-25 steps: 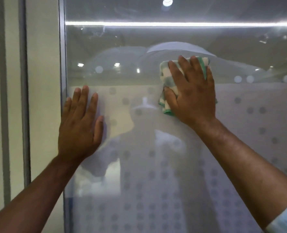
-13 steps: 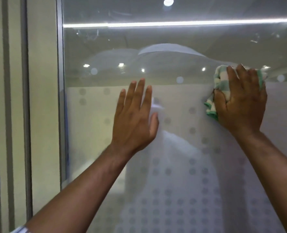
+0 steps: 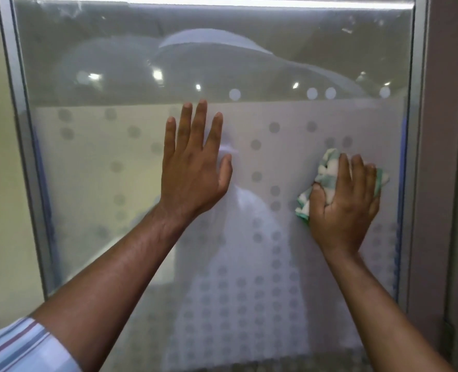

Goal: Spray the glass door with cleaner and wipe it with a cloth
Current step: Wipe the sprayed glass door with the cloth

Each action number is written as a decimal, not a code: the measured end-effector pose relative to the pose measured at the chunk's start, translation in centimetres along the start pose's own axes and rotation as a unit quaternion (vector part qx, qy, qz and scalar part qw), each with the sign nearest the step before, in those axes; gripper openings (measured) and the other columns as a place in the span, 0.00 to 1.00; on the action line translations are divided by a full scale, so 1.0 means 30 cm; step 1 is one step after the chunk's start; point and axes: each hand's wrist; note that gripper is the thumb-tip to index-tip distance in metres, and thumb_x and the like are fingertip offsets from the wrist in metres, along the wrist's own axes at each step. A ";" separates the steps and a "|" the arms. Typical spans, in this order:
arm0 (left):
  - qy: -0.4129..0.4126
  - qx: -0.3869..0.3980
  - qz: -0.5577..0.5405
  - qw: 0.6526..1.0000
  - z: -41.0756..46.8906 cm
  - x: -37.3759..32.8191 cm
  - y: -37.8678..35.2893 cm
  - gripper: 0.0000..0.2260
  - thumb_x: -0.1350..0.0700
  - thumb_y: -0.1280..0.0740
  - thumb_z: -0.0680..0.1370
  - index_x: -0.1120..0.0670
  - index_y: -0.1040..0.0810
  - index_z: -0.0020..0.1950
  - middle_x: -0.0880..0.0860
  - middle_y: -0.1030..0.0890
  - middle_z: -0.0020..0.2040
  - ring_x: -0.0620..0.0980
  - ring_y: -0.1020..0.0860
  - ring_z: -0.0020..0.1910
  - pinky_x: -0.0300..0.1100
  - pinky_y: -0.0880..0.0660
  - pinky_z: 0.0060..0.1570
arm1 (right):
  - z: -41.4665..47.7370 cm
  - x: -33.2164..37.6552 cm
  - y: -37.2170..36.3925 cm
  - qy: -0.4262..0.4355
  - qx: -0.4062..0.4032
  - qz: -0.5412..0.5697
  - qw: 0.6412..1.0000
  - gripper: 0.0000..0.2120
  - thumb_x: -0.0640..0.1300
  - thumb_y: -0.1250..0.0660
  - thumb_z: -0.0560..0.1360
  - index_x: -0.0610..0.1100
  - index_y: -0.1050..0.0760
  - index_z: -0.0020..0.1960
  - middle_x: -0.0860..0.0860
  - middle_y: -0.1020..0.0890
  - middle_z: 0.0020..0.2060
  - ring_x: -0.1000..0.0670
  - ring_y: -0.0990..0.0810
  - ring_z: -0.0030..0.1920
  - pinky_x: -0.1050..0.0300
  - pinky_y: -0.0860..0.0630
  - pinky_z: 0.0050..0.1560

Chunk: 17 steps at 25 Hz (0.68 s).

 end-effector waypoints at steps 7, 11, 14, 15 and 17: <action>0.016 0.037 -0.021 0.999 -0.014 -0.020 0.040 0.36 0.44 0.43 0.83 0.57 0.45 0.89 0.63 0.49 0.90 0.65 0.51 0.89 0.66 0.51 0.87 | -0.379 0.012 0.003 0.088 0.046 -0.013 0.995 0.34 0.54 0.33 0.78 0.45 0.31 0.81 0.41 0.31 0.81 0.35 0.37 0.83 0.30 0.41 0.81; 0.017 0.051 -0.043 0.998 -0.096 -0.059 0.056 0.36 0.44 0.41 0.83 0.58 0.44 0.89 0.64 0.48 0.89 0.65 0.49 0.89 0.65 0.50 0.87 | -0.501 0.011 0.013 0.137 0.098 -0.006 0.986 0.36 0.52 0.30 0.75 0.45 0.31 0.81 0.40 0.32 0.82 0.35 0.39 0.84 0.26 0.43 0.81; 0.030 0.041 -0.081 0.995 -0.236 -0.116 0.067 0.35 0.47 0.37 0.82 0.59 0.38 0.87 0.64 0.42 0.88 0.65 0.44 0.88 0.66 0.44 0.86 | -0.502 0.014 0.029 0.141 0.108 0.011 0.984 0.33 0.53 0.32 0.79 0.44 0.31 0.81 0.41 0.32 0.82 0.35 0.38 0.84 0.25 0.42 0.80; 0.041 0.040 -0.099 0.993 -0.296 -0.143 0.074 0.34 0.48 0.36 0.82 0.59 0.35 0.86 0.64 0.39 0.87 0.65 0.41 0.87 0.66 0.42 0.85 | -0.498 0.014 0.038 0.142 0.113 0.029 0.983 0.31 0.54 0.33 0.81 0.44 0.30 0.81 0.41 0.32 0.82 0.36 0.38 0.84 0.24 0.41 0.79; 0.082 0.044 -0.150 0.984 -0.423 -0.210 0.094 0.31 0.48 0.36 0.81 0.58 0.30 0.84 0.61 0.33 0.85 0.62 0.35 0.85 0.63 0.38 0.82 | -0.498 0.007 0.064 0.130 0.128 0.090 0.979 0.28 0.55 0.38 0.84 0.42 0.30 0.81 0.42 0.32 0.82 0.37 0.38 0.84 0.24 0.40 0.79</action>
Point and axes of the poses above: each hand's wrist, its own z-axis towards the middle knuckle, its own y-axis out of the back of the hand, x = y × z
